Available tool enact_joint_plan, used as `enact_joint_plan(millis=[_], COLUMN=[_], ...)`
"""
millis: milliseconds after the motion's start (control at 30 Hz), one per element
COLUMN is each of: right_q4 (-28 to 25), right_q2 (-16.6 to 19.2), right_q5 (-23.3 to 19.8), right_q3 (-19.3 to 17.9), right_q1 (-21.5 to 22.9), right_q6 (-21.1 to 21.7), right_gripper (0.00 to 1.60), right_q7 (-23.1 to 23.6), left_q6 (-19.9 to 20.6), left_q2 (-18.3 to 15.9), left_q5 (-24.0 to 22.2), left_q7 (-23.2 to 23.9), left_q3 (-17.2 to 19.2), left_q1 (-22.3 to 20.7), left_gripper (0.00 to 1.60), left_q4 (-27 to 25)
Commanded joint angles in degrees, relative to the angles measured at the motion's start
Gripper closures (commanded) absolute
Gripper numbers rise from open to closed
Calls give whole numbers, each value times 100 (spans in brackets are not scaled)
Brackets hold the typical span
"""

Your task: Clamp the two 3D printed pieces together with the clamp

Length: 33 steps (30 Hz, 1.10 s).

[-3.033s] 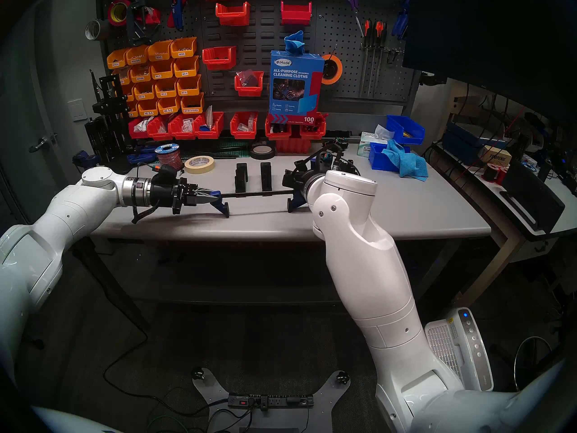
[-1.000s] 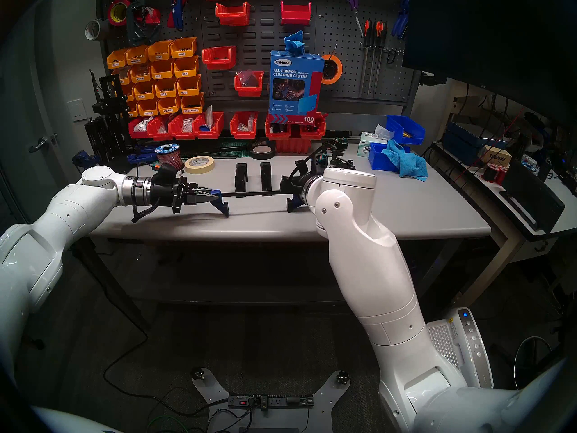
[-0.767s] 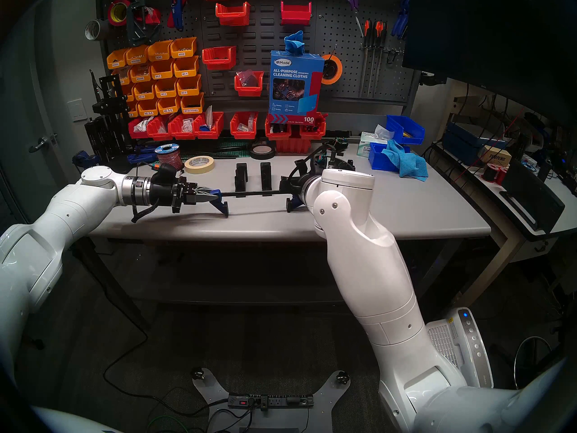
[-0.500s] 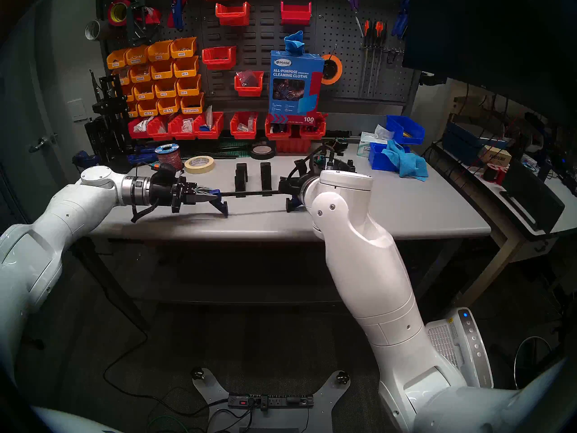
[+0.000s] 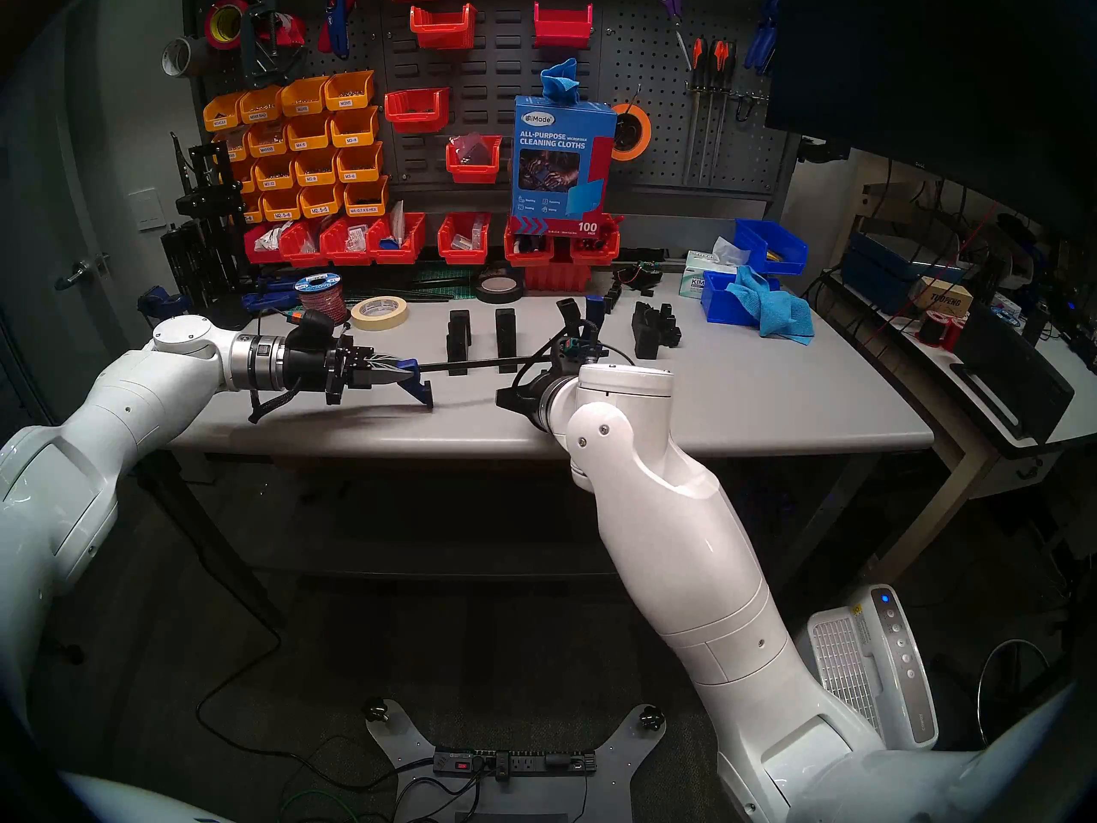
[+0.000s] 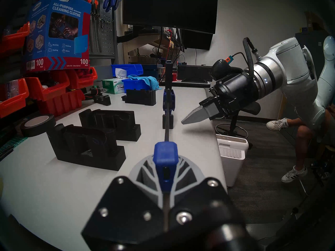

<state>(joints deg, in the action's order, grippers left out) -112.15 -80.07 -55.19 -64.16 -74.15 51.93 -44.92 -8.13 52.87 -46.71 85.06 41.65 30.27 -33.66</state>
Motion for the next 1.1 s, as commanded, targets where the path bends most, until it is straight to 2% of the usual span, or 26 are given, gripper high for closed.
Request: enact_joint_plan(millis=[0, 233, 267, 333, 367, 700, 1067], right_q4=[-93, -96, -97, -97, -96, -205, -393], right_q2=[120, 157, 150, 135, 129, 171, 201], right_q5=[112, 140, 159, 184, 199, 446, 468], right_q3=[8, -23, -18, -16, -15, 70, 19], right_q1=[33, 188, 192, 188, 182, 164, 348], right_q6=[-157, -181, -197, -228, -250, -489, -357], right_gripper=[160, 160, 124, 18, 0, 0, 0], right_q7=[94, 139, 125, 112, 107, 83, -35], left_q6=[-15, -11, -11, -12, -13, -13, -10], left_q2=[23, 18, 18, 19, 20, 21, 18], left_q5=[-38, -36, -36, -36, -36, -35, -34], left_q7=[-6, -6, -6, -6, -6, -6, -6], left_q3=[42, 45, 45, 45, 45, 47, 48], left_q1=[-111, -104, -104, -106, -106, -107, -103], left_gripper=[160, 160, 160, 160, 160, 160, 160], left_q4=[8, -6, -6, -3, 0, 2, -8])
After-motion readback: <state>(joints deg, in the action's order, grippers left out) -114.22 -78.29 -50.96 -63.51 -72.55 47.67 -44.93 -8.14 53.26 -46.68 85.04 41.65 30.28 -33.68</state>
